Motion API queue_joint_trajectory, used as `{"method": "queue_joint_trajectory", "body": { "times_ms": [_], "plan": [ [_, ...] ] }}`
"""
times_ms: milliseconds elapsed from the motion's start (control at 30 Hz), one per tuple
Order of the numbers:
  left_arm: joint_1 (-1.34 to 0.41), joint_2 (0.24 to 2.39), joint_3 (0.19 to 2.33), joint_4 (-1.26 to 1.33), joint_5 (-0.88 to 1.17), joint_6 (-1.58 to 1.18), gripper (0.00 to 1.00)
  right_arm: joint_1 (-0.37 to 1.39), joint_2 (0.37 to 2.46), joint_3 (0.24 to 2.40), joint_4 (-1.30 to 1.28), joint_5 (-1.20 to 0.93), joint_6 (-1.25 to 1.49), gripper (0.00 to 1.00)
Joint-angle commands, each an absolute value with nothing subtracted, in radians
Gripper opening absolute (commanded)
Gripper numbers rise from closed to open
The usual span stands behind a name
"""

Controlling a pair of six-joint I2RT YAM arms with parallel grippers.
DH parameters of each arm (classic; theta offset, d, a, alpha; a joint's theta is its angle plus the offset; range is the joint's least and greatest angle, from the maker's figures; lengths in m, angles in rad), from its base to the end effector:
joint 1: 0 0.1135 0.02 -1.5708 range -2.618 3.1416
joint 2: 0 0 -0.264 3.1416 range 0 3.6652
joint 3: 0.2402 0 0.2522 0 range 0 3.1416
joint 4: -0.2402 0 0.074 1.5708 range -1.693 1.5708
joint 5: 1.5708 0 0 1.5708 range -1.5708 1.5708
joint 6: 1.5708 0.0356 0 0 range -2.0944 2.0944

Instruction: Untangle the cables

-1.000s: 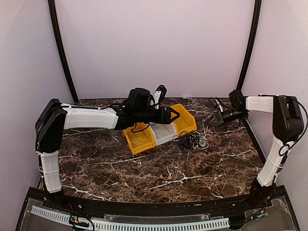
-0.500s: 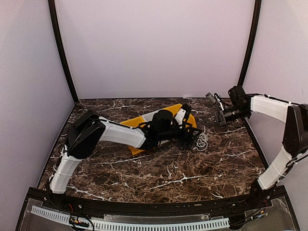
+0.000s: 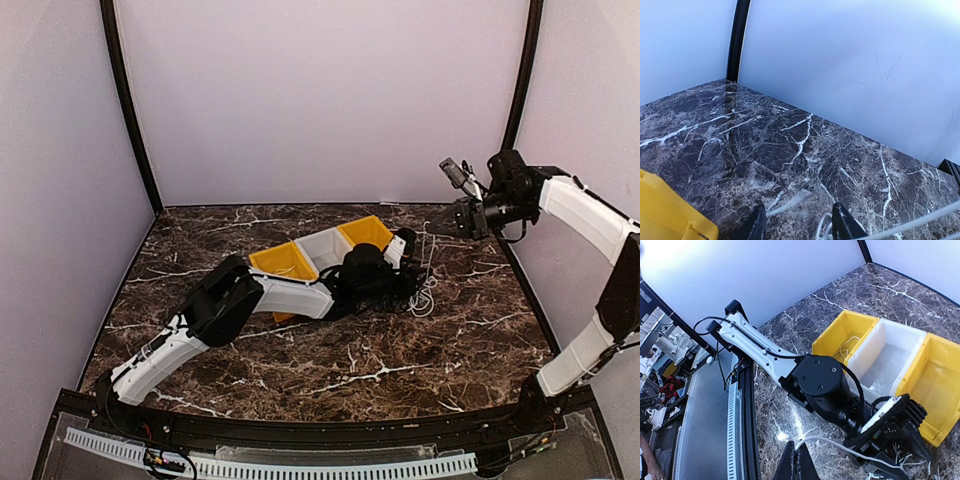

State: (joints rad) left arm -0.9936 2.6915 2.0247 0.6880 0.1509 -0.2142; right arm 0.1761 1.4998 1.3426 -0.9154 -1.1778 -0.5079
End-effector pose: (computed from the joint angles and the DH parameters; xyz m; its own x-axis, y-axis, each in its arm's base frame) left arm 0.3210 -0.5028 0.1263 -0.1822 -0.1053 -0.9776 0.8921 0.4003 -0.2094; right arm 0.2842 0.0840 0.3208 -0.5117 -0.2802 -0.8122 -0.8590 0.1870 0.4766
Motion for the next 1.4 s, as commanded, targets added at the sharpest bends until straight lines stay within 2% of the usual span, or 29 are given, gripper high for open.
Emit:
{"method": "queue_joint_trajectory", "body": {
  "times_ms": [0,100,267,400,500,767,900,1133,1200,1267,1367],
  "plan": [
    [-1.006,2.726,2.090,0.639,0.137,-0.210,0.40,0.182,1.462,1.478,-1.040,-1.269,-0.590,0.00],
    [-1.006,2.717,2.065,0.607,0.156,-0.216,0.34,0.181,1.434,1.557,-1.016,-1.267,-0.562,0.00],
    [-1.008,2.677,1.974,0.568,0.200,-0.245,0.30,0.179,1.366,1.650,-0.832,-1.251,-0.413,0.00],
    [-1.008,2.618,1.851,0.578,0.188,-0.268,0.30,0.161,1.390,1.835,-0.845,-1.297,-0.373,0.00],
    [-1.008,2.593,1.784,0.573,0.175,-0.273,0.30,0.111,1.404,1.920,-0.751,-1.388,-0.260,0.00],
    [-1.008,2.542,1.708,0.556,0.151,-0.282,0.30,0.048,1.443,2.032,-0.528,-1.488,-0.026,0.00],
    [-1.008,2.479,1.677,0.532,0.154,-0.280,0.30,0.047,1.435,1.985,-0.597,-1.418,-0.112,0.00],
    [-1.009,2.245,1.413,0.607,0.180,-0.276,0.34,0.049,1.347,1.725,-0.752,-1.229,-0.355,0.00],
    [-1.009,2.174,1.353,0.611,0.213,-0.269,0.41,0.049,1.329,1.651,-0.784,-1.209,-0.394,0.00],
    [-1.008,2.094,1.311,0.590,0.245,-0.267,0.52,0.051,1.305,1.568,-0.819,-1.202,-0.439,0.00],
    [-1.008,2.024,1.264,0.559,0.250,-0.272,0.61,0.055,1.280,1.462,-0.848,-1.184,-0.506,0.00]
  ]
}}
